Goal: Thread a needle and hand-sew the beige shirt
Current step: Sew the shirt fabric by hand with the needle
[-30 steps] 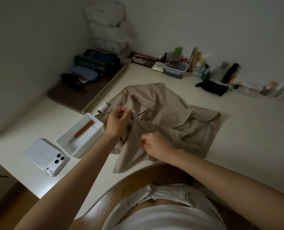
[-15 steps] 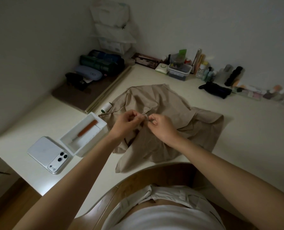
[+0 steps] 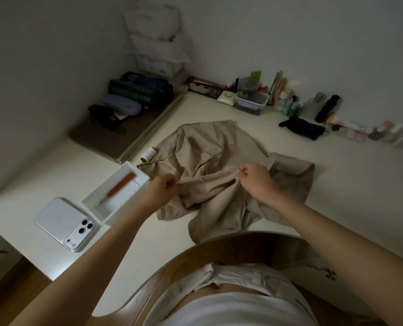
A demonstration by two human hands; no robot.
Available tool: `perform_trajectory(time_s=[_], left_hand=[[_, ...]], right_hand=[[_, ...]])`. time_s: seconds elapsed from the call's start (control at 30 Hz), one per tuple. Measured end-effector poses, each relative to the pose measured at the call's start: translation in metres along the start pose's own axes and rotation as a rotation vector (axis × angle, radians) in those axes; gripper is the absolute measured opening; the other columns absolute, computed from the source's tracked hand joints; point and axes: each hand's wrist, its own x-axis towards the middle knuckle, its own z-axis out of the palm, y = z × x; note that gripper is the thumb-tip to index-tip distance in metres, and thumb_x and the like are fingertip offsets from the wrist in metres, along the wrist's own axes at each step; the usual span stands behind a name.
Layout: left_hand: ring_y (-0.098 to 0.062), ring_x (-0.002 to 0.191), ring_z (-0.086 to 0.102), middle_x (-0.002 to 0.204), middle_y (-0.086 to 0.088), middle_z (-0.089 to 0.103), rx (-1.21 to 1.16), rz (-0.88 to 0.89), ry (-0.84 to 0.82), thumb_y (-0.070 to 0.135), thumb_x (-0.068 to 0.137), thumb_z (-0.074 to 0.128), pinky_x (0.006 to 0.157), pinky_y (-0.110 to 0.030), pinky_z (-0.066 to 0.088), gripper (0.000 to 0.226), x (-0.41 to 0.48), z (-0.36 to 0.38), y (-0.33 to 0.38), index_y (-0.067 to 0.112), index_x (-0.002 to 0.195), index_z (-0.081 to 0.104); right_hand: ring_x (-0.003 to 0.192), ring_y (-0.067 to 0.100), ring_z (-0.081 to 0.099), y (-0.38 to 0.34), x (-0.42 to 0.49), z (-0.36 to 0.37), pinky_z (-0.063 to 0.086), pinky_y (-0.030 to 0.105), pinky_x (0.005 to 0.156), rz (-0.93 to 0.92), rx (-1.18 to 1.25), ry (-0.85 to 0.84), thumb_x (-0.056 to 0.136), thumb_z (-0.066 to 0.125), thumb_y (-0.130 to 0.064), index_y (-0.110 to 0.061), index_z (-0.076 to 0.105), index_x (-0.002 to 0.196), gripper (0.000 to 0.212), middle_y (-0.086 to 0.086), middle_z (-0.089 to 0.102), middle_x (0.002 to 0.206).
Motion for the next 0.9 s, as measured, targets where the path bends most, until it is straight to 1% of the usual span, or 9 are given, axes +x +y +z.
perform_trajectory(time_s=[0.1,0.17,0.27,0.4,0.53,0.63,0.73,0.83,0.9], left_hand=[[-0.014,0.073,0.05,0.079,-0.002,0.054,-0.648,-0.008,-0.02,0.023,0.098,0.049,0.066,-0.023,0.04,0.02,-0.003,-0.008,0.017,0.011,0.086,0.058],[-0.011,0.075,0.056,0.08,-0.001,0.06,-0.854,-0.006,-0.066,0.028,0.099,0.047,0.067,-0.022,0.045,0.022,-0.005,-0.015,0.03,0.016,0.084,0.059],[-0.009,0.071,0.059,0.077,0.002,0.063,-0.645,0.04,-0.13,0.032,0.098,0.047,0.066,-0.017,0.048,0.026,-0.005,-0.024,0.038,0.018,0.081,0.062],[-0.006,0.064,0.05,0.071,0.006,0.052,-0.025,0.048,-0.007,0.029,0.101,0.041,0.058,-0.015,0.035,0.03,0.001,-0.024,0.014,0.02,0.075,0.052],[-0.025,0.087,0.06,0.087,-0.005,0.06,0.317,-0.06,0.016,0.038,0.101,0.035,0.075,-0.03,0.044,0.031,0.003,-0.009,-0.023,0.013,0.096,0.054],[-0.029,0.116,0.047,0.122,-0.012,0.052,0.516,-0.033,0.065,0.03,0.101,0.037,0.097,-0.037,0.036,0.029,0.005,0.001,-0.017,0.013,0.121,0.049],[-0.022,0.128,0.033,0.134,-0.003,0.041,0.47,0.162,0.176,0.022,0.096,0.047,0.105,-0.034,0.024,0.031,0.002,0.01,0.005,0.021,0.127,0.046],[-0.014,0.117,0.041,0.126,0.004,0.044,0.163,0.272,0.125,0.034,0.09,0.057,0.1,-0.03,0.033,0.035,-0.002,0.022,0.026,0.022,0.122,0.048],[-0.011,0.104,0.047,0.117,0.004,0.047,0.043,0.278,0.075,0.04,0.088,0.06,0.088,-0.025,0.039,0.035,0.0,0.03,0.036,0.02,0.114,0.049]], right_hand=[[0.086,0.032,0.058,0.002,0.002,0.002,0.039,0.034,0.071,0.039,-0.047,-0.033,0.099,0.045,-0.02,0.008,0.065,0.089,0.036,0.021,0.064,0.086],[0.076,0.026,0.055,0.001,0.002,0.006,0.036,0.031,0.066,0.035,-0.027,-0.042,0.099,0.045,-0.02,0.006,0.064,0.086,0.035,0.017,0.063,0.08],[0.068,0.015,0.051,-0.004,-0.001,0.012,0.034,0.025,0.063,0.008,-0.01,-0.063,0.099,0.045,-0.021,-0.007,0.061,0.085,0.025,-0.002,0.053,0.068],[0.07,0.015,0.049,0.004,-0.003,0.015,0.032,0.026,0.061,-0.018,-0.058,-0.082,0.099,0.046,-0.026,-0.006,0.062,0.087,0.028,0.0,0.054,0.073],[0.07,0.014,0.05,0.013,-0.009,0.019,0.03,0.024,0.055,-0.061,-0.037,-0.081,0.097,0.051,-0.025,-0.005,0.062,0.087,0.024,0.001,0.056,0.074],[0.067,0.013,0.053,0.01,-0.014,0.022,0.034,0.019,0.054,-0.118,0.005,-0.076,0.096,0.053,-0.024,-0.009,0.061,0.084,0.021,-0.001,0.058,0.074],[0.069,0.018,0.06,0.006,-0.017,0.023,0.045,0.028,0.063,-0.167,0.071,-0.082,0.096,0.054,-0.022,-0.011,0.062,0.084,0.018,0.002,0.064,0.075],[0.075,0.018,0.062,0.002,-0.019,0.023,0.048,0.033,0.07,-0.189,0.124,-0.1,0.095,0.055,-0.02,-0.006,0.065,0.088,0.019,0.006,0.066,0.079],[0.077,0.018,0.062,0.001,-0.021,0.023,0.047,0.032,0.071,-0.19,0.151,-0.11,0.095,0.055,-0.02,-0.005,0.064,0.09,0.018,0.006,0.066,0.081]])
